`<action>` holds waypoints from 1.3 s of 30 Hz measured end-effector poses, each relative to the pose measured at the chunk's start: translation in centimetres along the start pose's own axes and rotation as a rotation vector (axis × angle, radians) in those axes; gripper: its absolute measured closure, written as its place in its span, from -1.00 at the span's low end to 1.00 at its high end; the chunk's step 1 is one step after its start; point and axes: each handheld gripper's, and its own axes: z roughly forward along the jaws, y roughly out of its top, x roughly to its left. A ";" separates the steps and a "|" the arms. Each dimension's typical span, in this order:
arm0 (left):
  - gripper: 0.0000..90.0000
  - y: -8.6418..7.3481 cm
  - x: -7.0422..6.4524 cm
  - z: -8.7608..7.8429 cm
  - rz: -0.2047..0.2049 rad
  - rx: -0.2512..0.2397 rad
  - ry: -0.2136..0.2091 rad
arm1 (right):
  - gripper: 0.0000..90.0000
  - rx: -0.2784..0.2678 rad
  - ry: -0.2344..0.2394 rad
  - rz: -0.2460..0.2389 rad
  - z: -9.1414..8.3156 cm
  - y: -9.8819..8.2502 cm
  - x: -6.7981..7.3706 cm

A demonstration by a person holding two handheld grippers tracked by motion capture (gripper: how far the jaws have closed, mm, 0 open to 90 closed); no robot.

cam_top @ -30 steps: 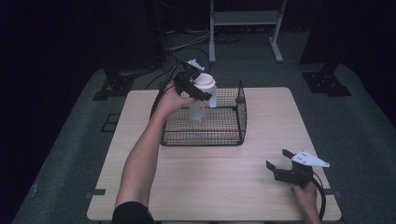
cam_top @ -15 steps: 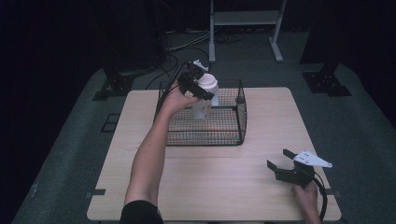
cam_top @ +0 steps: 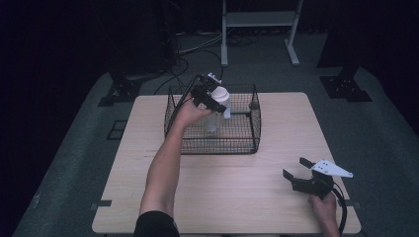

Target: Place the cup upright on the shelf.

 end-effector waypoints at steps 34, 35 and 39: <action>-0.87 -2.9 -0.1 0.2 -0.018 -0.029 -0.014 | -0.70 0.013 -0.004 -0.023 0.1 0.0 0.3; -0.87 -3.0 -0.1 0.2 -0.019 -0.029 -0.014 | -0.70 0.013 -0.004 -0.024 0.1 0.0 0.3; -0.88 -3.3 -0.3 0.1 -0.016 -0.035 -0.015 | -0.70 0.016 -0.004 -0.027 0.1 0.0 0.3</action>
